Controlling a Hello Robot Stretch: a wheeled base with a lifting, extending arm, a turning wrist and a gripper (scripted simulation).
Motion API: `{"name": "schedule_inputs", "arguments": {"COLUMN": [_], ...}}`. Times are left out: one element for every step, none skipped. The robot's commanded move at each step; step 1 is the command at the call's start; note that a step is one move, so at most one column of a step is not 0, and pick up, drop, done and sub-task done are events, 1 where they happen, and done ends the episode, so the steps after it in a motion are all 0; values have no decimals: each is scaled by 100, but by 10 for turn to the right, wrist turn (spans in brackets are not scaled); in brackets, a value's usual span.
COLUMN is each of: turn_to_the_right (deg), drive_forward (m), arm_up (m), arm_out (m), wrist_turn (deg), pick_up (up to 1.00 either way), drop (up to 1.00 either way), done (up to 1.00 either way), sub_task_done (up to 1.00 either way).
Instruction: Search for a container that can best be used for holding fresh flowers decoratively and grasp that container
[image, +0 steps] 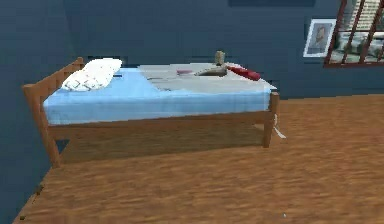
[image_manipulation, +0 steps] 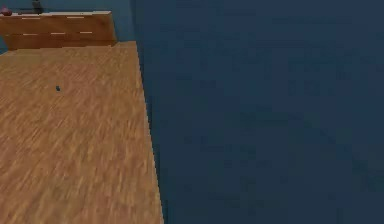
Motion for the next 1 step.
{"name": "schedule_inputs", "arguments": {"turn_to_the_right": [390], "drive_forward": [0], "arm_up": [0], "arm_out": [0], "wrist_turn": [0], "pick_up": [0], "drop": [0], "done": [0], "sub_task_done": [0]}}
